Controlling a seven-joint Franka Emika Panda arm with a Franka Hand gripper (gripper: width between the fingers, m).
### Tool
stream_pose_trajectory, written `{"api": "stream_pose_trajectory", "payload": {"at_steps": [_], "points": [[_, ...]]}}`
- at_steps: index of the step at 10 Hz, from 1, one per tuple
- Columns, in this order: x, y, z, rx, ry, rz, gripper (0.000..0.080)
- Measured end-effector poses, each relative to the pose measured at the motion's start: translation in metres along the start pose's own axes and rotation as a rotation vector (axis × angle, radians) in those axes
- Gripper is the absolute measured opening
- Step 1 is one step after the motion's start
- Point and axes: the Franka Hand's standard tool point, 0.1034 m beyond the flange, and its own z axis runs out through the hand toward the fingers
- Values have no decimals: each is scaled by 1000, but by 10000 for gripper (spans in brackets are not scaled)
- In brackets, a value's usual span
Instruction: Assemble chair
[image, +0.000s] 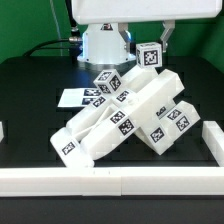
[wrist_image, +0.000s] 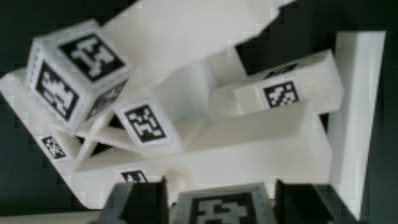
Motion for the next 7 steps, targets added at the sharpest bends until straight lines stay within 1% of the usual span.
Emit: {"api": "stream_pose_trajectory", "payload": {"at_steps": [4,6,7], "points": [[0,-1,1,-1,-1,-2,289],[-10,-16,7,0,-4,3,289],[-13,-20,10,-2,-11,-1,289]]}}
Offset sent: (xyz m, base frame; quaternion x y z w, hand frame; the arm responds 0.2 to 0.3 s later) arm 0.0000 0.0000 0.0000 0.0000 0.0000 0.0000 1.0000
